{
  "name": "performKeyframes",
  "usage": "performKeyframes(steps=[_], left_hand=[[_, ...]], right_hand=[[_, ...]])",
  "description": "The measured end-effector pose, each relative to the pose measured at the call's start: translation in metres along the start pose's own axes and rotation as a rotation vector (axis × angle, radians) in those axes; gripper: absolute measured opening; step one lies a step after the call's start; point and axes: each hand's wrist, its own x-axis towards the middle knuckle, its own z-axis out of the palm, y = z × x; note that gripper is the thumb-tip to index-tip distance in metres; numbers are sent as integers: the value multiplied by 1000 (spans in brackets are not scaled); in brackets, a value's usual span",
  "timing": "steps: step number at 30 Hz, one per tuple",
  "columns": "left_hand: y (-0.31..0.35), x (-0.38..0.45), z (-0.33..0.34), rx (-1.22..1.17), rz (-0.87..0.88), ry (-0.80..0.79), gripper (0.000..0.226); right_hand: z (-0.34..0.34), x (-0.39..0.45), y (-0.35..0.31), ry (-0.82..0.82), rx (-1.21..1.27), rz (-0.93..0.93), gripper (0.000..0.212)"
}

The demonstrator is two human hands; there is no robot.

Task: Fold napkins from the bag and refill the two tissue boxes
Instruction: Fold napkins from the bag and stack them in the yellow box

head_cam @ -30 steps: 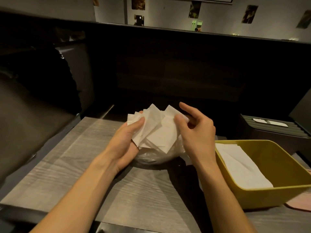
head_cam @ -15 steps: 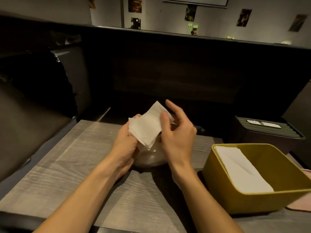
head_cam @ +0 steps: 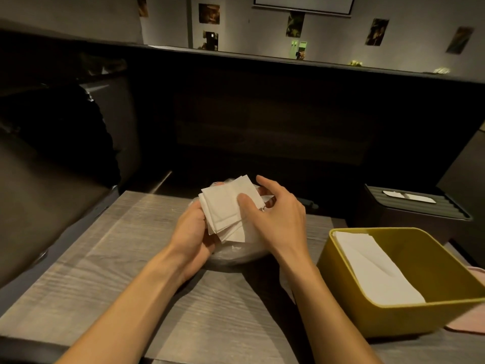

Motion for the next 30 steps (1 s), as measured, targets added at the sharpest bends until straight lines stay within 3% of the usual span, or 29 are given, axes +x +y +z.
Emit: performKeyframes(steps=[9, 15, 19, 21, 27, 30], left_hand=[[7, -1, -1, -100, -44, -43, 38], [17, -7, 4, -262, -71, -119, 49], [16, -5, 3, -199, -58, -127, 42], [14, -4, 3, -175, -44, -123, 41], [14, -8, 1, -89, -58, -168, 27], [7, -7, -1, 58, 0, -109, 72]], right_hand=[[0, -5, -1, 186, -90, -185, 38], [-18, -5, -17, 226, 625, -186, 39], [-29, -6, -20, 287, 855, -158, 40], [-27, -5, -19, 233, 817, -132, 40], [-11, -2, -10, -14, 331, -209, 55], [-6, -1, -4, -44, 194, -214, 60]])
